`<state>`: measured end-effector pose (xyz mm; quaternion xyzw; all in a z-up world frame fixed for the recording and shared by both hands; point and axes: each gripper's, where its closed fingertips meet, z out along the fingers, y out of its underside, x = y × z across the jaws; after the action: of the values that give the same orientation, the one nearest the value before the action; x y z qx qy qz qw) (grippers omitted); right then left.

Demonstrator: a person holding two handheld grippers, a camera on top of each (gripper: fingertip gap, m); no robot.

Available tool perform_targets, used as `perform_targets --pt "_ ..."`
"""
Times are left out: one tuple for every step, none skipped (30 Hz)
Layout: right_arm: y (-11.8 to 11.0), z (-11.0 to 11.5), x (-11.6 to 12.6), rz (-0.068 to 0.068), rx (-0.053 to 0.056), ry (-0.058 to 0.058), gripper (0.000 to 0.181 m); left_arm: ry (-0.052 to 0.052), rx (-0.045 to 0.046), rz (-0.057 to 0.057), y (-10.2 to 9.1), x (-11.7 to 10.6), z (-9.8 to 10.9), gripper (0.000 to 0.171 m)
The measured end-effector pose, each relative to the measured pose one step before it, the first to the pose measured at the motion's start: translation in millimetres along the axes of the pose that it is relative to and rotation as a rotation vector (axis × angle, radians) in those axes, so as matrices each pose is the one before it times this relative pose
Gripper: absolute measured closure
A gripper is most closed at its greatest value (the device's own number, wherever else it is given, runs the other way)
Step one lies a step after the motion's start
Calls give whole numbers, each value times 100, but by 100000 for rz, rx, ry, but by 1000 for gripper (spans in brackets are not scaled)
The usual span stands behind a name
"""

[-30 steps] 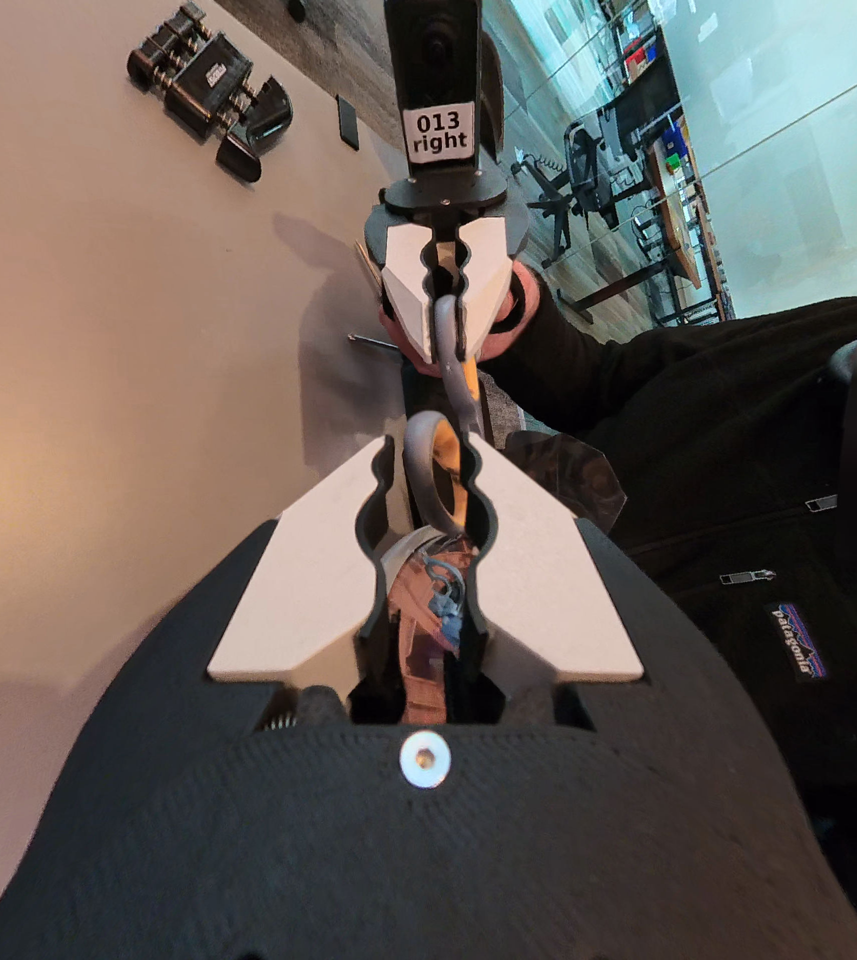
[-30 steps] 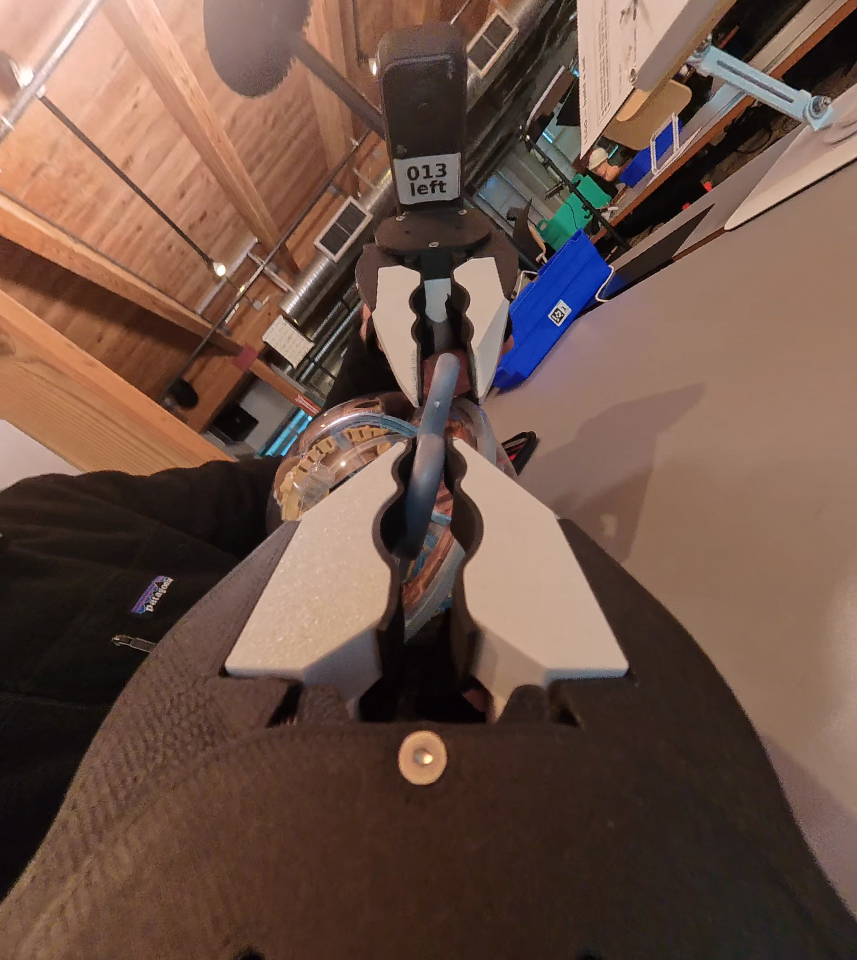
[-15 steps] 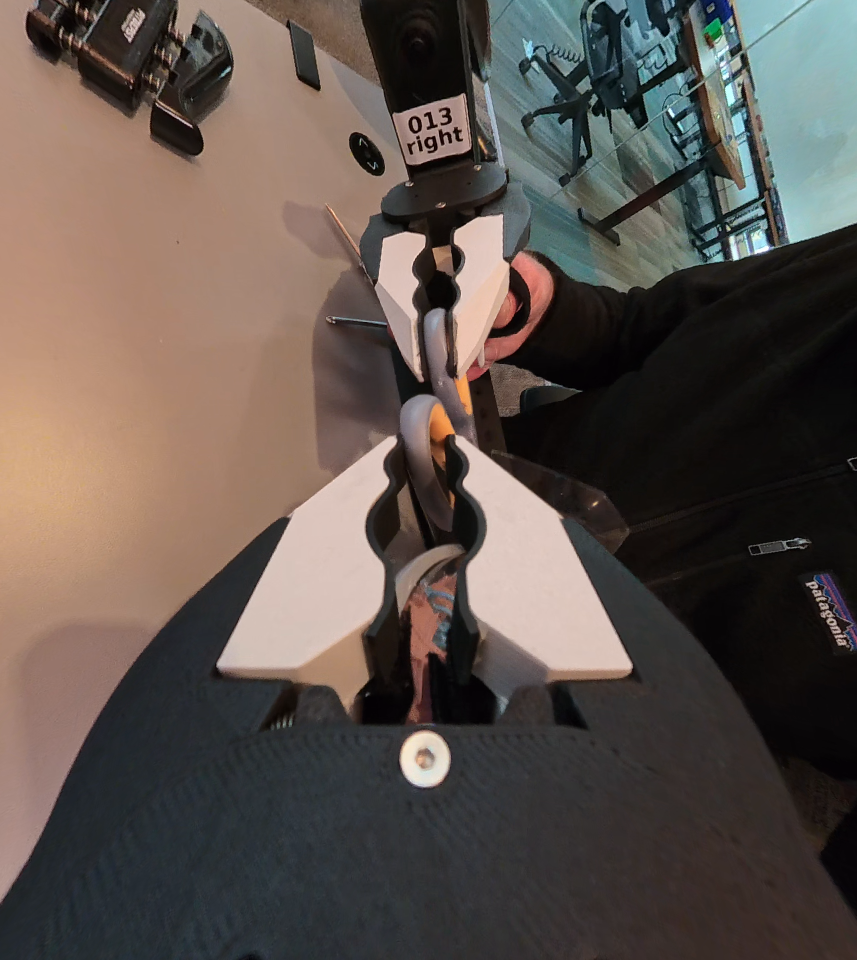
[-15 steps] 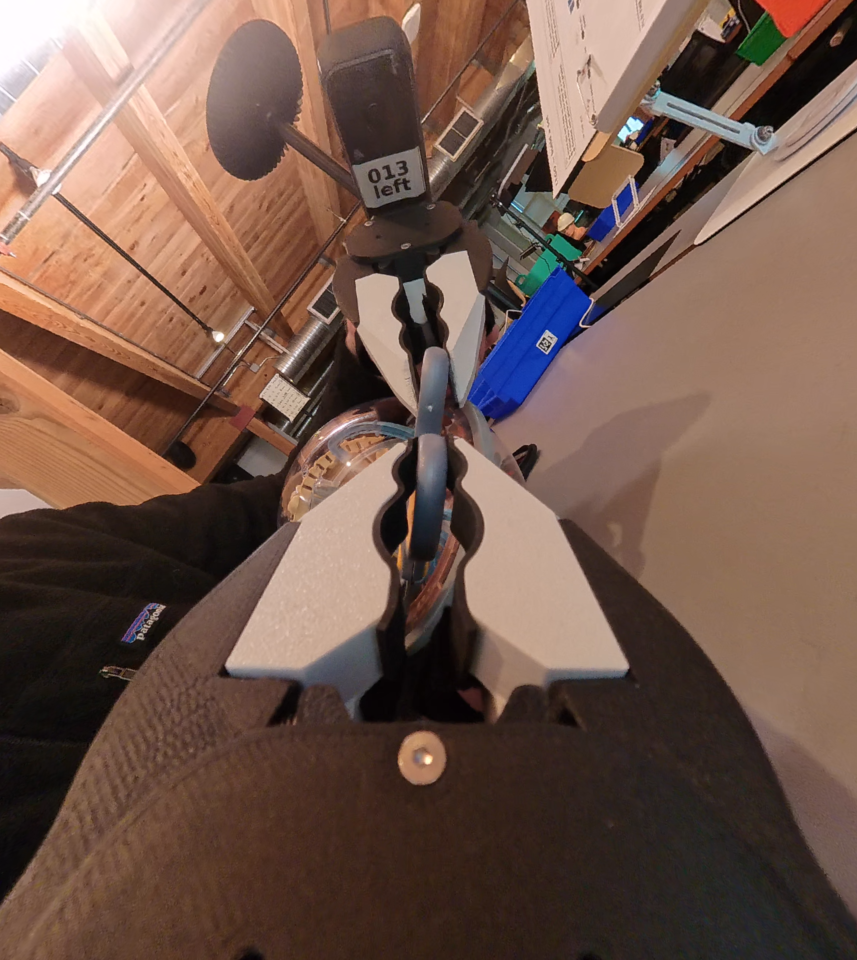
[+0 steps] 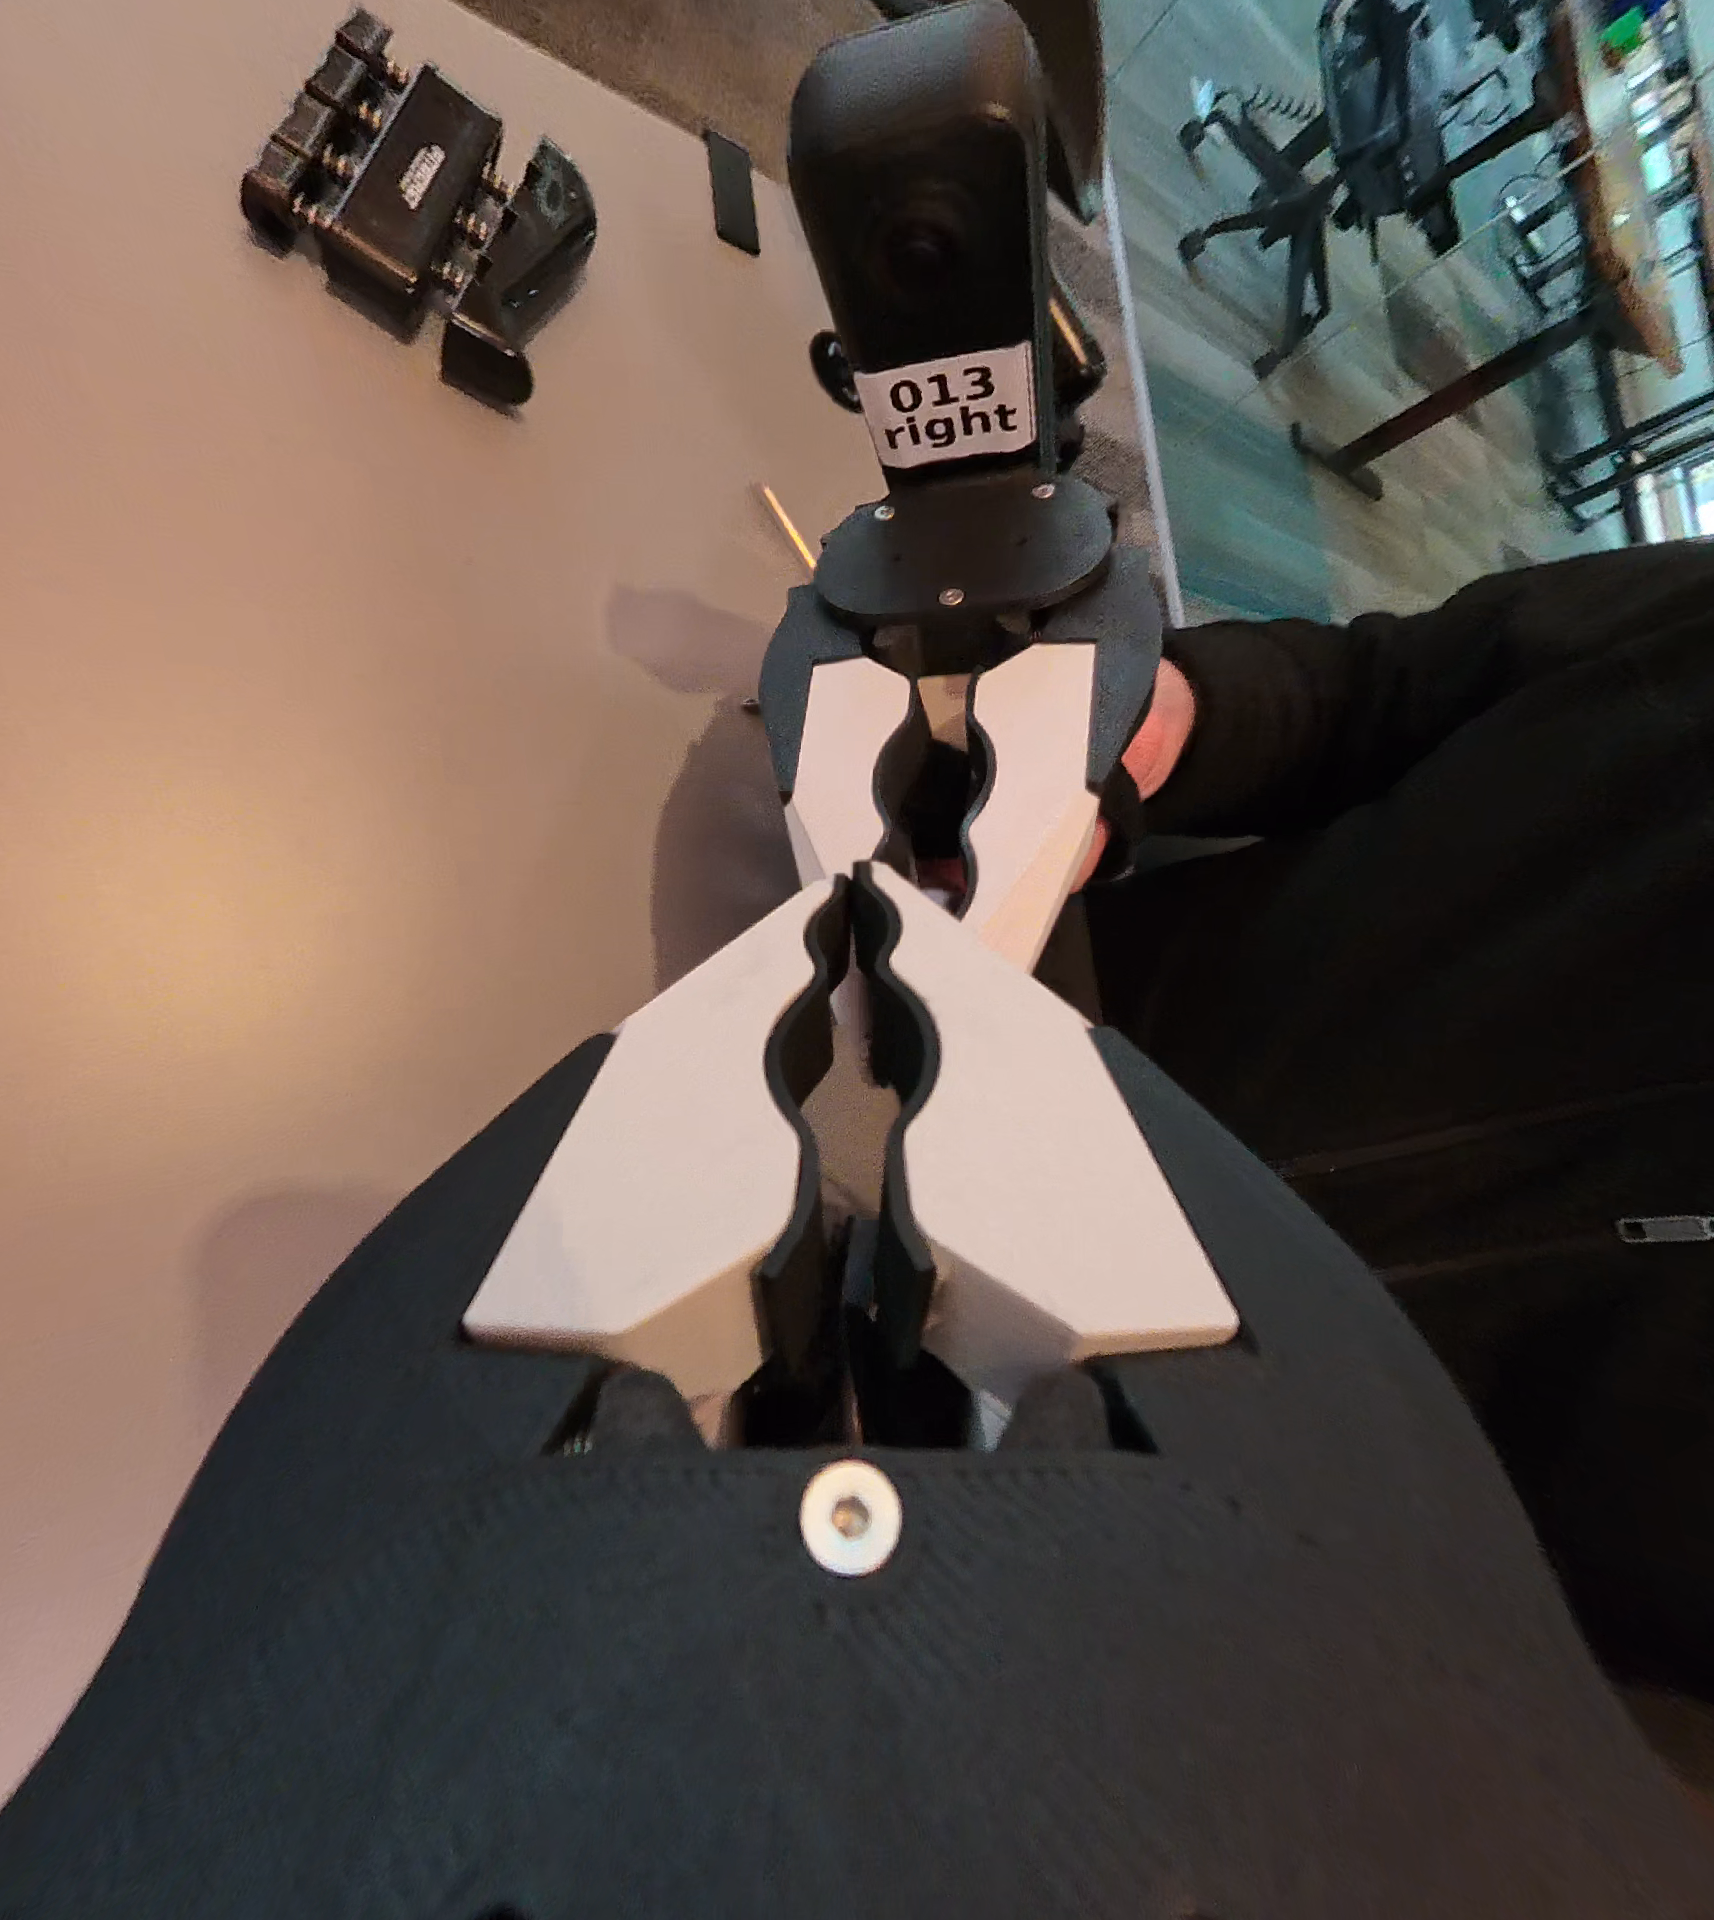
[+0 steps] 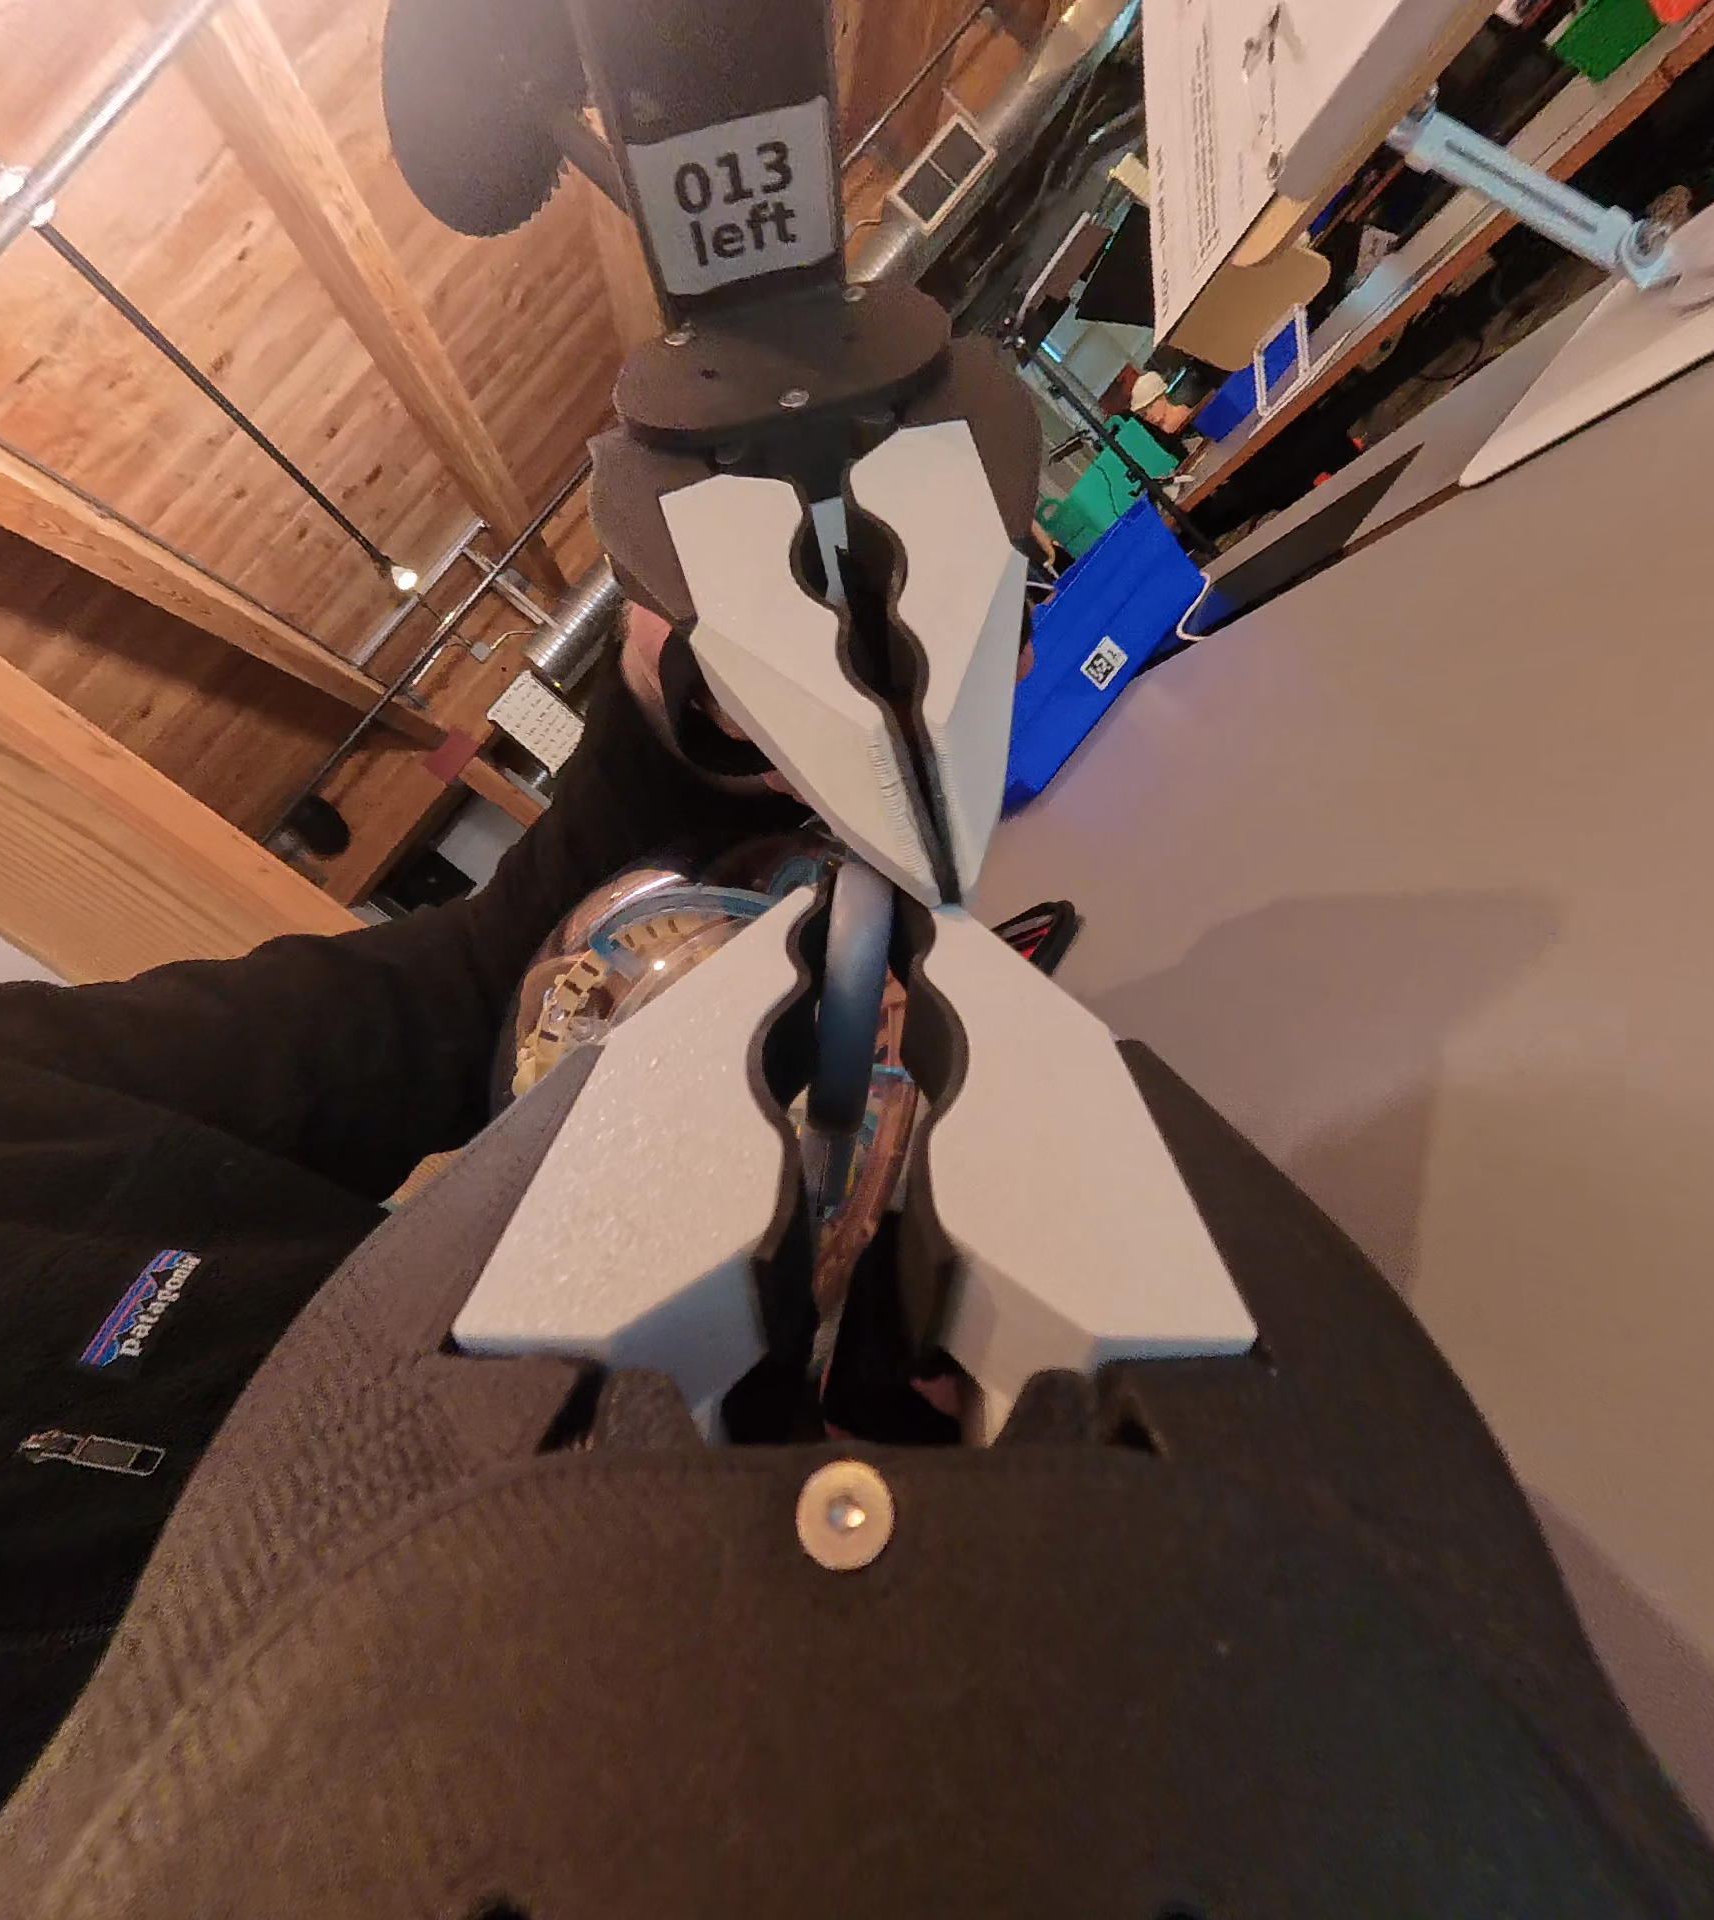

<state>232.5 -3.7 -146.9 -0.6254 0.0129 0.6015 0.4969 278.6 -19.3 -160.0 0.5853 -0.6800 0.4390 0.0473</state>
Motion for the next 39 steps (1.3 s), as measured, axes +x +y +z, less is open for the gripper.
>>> perform_targets --pt "-142 113 277 1331 -176 -500 175 -1880 -963 -687 82 -440 74 171" --pt "-64 26 336 1488 503 -310 175 -1046 65 -245 48 -319 53 171" --pt "-41 28 183 572 625 -329 174 349 539 -495 6 -90 -76 171" --pt "-10 30 4 -236 212 -473 174 692 685 -644 19 70 -180 171" --pt "-7 -11 -31 -450 -235 -400 174 -1445 1248 -278 -48 -144 -246 171" --pt "-17 -67 -57 135 52 -698 174 -3648 1150 -10 -44 -419 -366 166" --pt "-27 -27 -134 158 461 -1190 174 -3003 619 -158 66 -339 -521 158" --pt "-29 -2 -191 -226 468 -1108 174 -2624 2488 -433 -168 -285 -700 154" --pt "-4 9 -189 -473 164 -646 174 -2521 2880 -891 -183 -183 -869 154" --pt "28 -49 -141 -562 54 -119 174 -1223 -210 516 347 207 -909 154" --pt "42 -116 -57 -613 199 286 174 -1022 -1039 1121 578 292 -855 154" --pt "93 -165 -28 -434 192 53 174 -1145 -736 -379 587 99 -850 149" --pt "72 -184 -1 -99 267 -52 174 1516 -534 -1045 602 336 -913 141" --pt "49 -159 33 -16 247 116 174 2589 -646 -1146 643 387 -874 134" --pt "-43 -109 -13 75 434 -347 174 2456 -452 -1078 586 285 -627 130" --pt "-109 -34 -57 272 891 -591 174 2851 -1434 -521 692 278 -172 131" --pt "-79 0 -44 163 621 -354 174 1433 -2264 301 772 32 253 134" --pt "-13 31 -56 -317 10 -44 174 -26 -3344 -149 808 -248 531 142" --pt "48 63 -108 -377 -273 -195 174 186 -1629 -306 232 -176 400 148" --pt "74 81 -163 -98 -242 -508 174 -851 3886 3214 -728 -48 242 163" --pt "63 27 -124 -191 -179 -112 174 128 442 1848 -268 115 370 164" --pt "83 -91 -8 -429 -322 524 174 395 -1510 836 22 51 218 164" --pt "32 -171 127 2 13 1013 174 -1768 -1047 1311 -69 -204 237 165" --pt "37 -138 156 588 290 661 174 -605 -882 269 -125 -10 296 165" --pt "79 -33 79 624 -200 -15 174 -185 -800 390 -157 -59 252 165" --pt "71 53 93 28 -519 528 174 126 -469 -570 -132 -122 219 166" --pt "39 56 59 -371 -527 649 174 1181 -81 -1172 -93 -55 152 166" --pt "33 56 57 -455 -797 403 174 338 -136 -853 -70 -171 195 167" --pt "65 91 144 -260 -1093 648 174 -2226 -1047 248 86 -477 218 167" --pt "133 125 291 11 -1212 1387 175 -3167 -1596 -59 199 -617 280 168" --pt "149 89 345 -131 -1065 1485 174 -773 4 -938 45 -391 203 168" --pt "45 51 274 339 -451 556 174 12 1286 -689 -109 -335 126 168" --pt "-19 32 249 1071 50 146 174 -317 -29 85 30 -215 103 168" --pt "-13 -24 153 1063 113 -147 174 -356 34 58 -37 -35 107 168" --pt "-31 -62 105 426 22 14 175 -1966 -240 1061 -51 -167 132 168" --pt "-84 -66 126 307 501 344 175 -1190 -48 222 -75 -156 95 168" --pt "-90 -8 193 468 522 602 175 -901 -266 -159 15 -290 144 168" --pt "-34 28 271 594 -204 831 175 -1431 -664 253 97 -363 183 168" --pt "-26 27 251 335 -555 769 175 -658 -255 -368 85 -263 167 168"
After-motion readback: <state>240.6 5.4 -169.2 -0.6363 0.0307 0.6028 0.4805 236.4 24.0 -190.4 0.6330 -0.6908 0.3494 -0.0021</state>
